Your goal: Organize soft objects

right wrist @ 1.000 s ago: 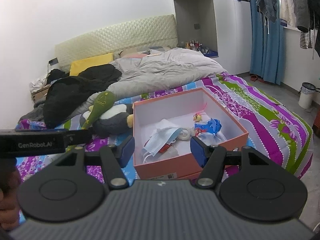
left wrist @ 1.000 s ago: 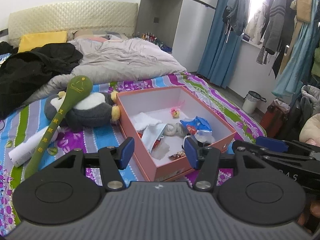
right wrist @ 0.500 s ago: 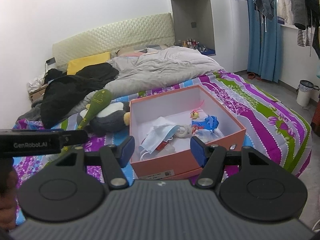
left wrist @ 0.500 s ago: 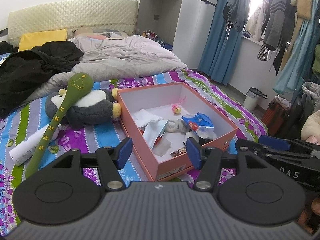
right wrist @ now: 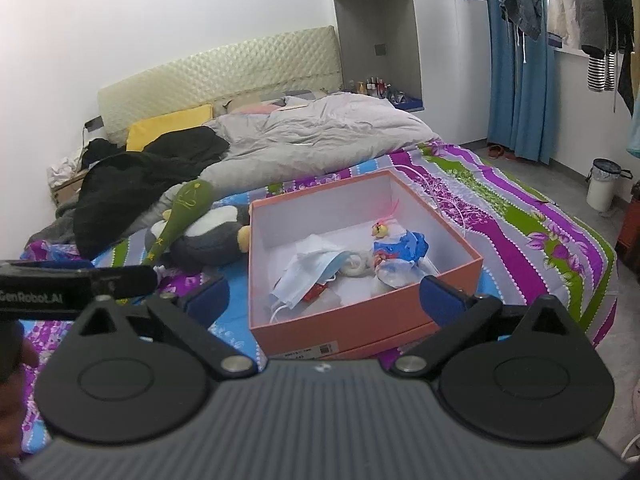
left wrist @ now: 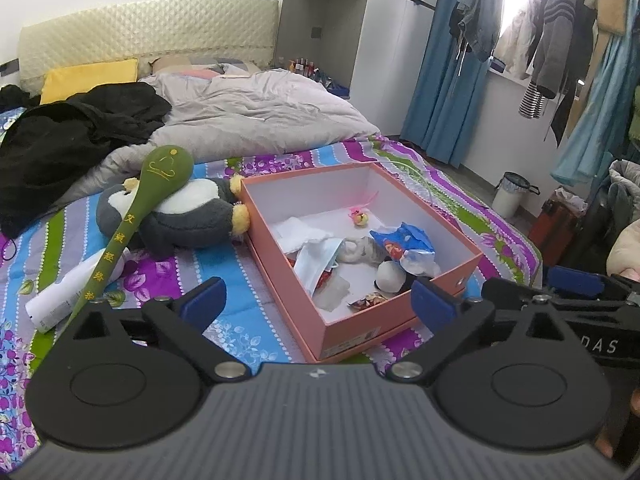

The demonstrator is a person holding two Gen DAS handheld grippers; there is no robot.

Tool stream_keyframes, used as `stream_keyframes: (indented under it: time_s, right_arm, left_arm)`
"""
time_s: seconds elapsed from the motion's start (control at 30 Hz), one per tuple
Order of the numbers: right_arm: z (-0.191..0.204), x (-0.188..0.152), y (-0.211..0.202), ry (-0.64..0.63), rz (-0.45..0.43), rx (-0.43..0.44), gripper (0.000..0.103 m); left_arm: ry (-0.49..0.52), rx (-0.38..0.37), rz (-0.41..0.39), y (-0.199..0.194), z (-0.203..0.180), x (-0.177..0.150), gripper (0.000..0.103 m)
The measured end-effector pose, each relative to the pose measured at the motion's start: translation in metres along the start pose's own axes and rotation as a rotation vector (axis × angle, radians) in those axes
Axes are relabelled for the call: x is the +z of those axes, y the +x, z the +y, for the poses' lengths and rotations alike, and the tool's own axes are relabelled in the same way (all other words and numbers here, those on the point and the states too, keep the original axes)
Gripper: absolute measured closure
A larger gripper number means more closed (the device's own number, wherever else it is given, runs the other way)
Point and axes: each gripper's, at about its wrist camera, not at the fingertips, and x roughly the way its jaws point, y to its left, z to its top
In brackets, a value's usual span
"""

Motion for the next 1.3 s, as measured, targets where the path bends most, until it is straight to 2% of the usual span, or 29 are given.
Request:
stream_keyframes:
  time_s: [0.27,0.43,1.3]
  right_arm:
    - [-0.0005,-0.0001,0.0003,0.003,-0.004,-0.011,0.000]
    - [-0.0020,-0.0009,0.0020,0.015,0.007,0.002,0.000]
    - [-0.0012,-0.0013,-0.0001,0.001,-0.002,-0.016,0.000]
  left_arm:
    - [-0.015,-0.002,0.013,0.0007,0.0037,0.0010,0.001]
    - [-0.002,0.025,0.024,0.0023,0.0036,0.0009,0.001]
    - [-0.015,0.017,0.026,0.0014,0.0055,0.0011,0.001]
